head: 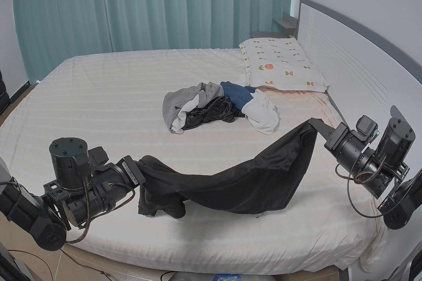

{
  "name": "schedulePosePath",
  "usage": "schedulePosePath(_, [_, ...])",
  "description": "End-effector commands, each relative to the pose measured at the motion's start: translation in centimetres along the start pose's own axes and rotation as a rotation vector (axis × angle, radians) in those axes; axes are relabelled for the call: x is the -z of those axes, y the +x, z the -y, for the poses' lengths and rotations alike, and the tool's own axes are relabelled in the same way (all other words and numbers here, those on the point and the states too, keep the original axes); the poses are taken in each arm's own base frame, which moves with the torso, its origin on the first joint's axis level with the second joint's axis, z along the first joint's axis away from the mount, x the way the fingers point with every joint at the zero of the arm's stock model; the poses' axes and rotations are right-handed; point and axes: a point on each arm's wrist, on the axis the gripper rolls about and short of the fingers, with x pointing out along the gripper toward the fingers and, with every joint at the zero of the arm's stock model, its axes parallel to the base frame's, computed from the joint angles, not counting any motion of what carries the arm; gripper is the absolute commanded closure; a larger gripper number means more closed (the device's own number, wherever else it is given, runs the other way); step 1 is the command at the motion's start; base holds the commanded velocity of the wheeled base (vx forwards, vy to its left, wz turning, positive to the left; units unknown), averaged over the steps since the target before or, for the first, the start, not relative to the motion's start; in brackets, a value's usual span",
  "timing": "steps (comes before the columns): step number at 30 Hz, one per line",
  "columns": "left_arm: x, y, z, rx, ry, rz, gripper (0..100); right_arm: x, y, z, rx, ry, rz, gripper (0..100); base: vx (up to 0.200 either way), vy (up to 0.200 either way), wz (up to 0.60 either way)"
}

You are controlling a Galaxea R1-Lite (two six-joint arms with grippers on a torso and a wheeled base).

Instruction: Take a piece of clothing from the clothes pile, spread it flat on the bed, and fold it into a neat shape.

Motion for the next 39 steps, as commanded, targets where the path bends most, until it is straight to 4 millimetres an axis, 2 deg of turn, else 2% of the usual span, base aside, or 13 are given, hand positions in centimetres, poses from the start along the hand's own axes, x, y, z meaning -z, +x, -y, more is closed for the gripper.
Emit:
schedulePosePath(1, [0.2,0.2,-0.2,-0.008,0.0,-0.01,100,0.2,0.1,0.1,0.003,0.0,-0.007,100,0.0,0.0,0.0])
schedulePosePath(22, [0.0,0.2,0.0,-0.004,-0.038,0.004,100,0.3,0.1,-0.1,-0.006,0.001,-0.01,100,0.0,0.0,0.0])
schedulePosePath(26, [0.2,-0.4,-0.1,0.01,-0.04,-0.016,100,0.3,0.0,-0.2,-0.01,0.0,-0.009,100,0.0,0.0,0.0])
schedulePosePath(31, [-0.4,-1.3,0.5,0.058,-0.046,-0.008,100,0.2,0.0,-0.3,-0.015,-0.007,-0.003,100,0.0,0.2,0.0])
schedulePosePath(39, [-0.7,-1.2,0.6,0.055,-0.039,0.01,100,0.0,-0.1,-0.4,-0.007,-0.013,0.014,100,0.0,0.2,0.0])
